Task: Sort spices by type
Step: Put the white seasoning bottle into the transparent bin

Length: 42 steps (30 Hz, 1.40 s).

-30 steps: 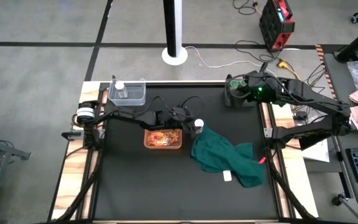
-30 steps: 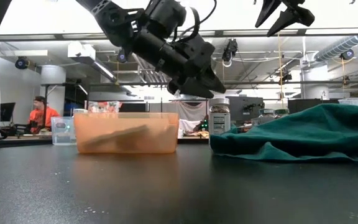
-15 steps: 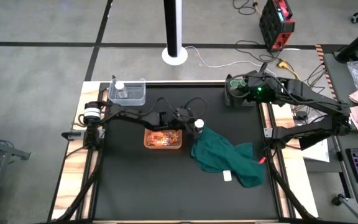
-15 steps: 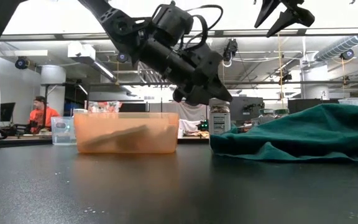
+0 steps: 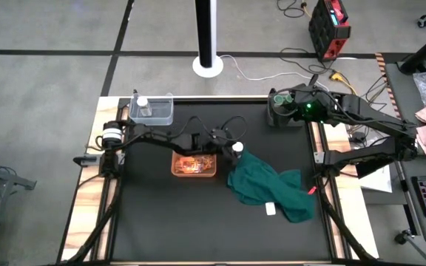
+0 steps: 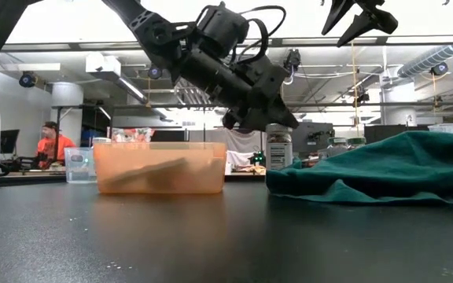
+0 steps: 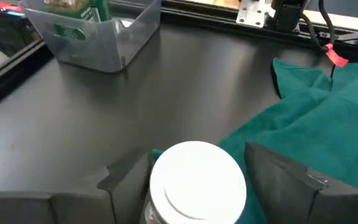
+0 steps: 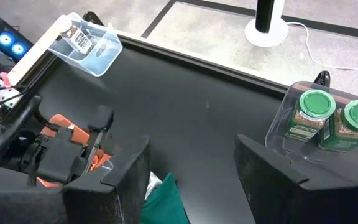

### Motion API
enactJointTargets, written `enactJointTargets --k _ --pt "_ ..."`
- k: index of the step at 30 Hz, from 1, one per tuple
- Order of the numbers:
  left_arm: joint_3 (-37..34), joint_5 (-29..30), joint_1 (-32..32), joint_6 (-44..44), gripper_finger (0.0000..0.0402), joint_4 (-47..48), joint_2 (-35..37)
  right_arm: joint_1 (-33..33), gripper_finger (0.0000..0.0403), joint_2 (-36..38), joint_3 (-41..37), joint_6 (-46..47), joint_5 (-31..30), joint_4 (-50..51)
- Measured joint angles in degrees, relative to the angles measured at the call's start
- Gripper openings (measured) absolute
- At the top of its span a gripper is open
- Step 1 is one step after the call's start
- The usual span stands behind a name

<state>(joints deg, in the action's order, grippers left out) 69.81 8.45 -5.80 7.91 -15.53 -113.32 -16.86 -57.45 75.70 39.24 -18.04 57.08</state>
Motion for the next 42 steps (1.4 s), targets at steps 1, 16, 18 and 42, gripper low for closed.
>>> enactJointTargets --k 1,16,18,42 --pt "0.11 0.00 0.00 -0.22 0.0234 0.05 0.00 0.00 0.0217 0.00 0.00 0.00 0.00 0.00" --pt "0.41 0.58 -0.03 0.40 0.0200 3.46 0.02 0.00 0.0217 0.00 0.00 -0.23 0.00 -0.02" --pt "1.18 1.11 0.00 0.73 0.0190 4.67 0.02 0.00 0.0217 0.00 0.00 -0.24 0.00 -0.02" --pt "16.62 15.13 -9.17 6.30 0.0190 29.13 7.56 -0.01 0.0217 0.00 0.00 -1.51 -0.04 -0.47"
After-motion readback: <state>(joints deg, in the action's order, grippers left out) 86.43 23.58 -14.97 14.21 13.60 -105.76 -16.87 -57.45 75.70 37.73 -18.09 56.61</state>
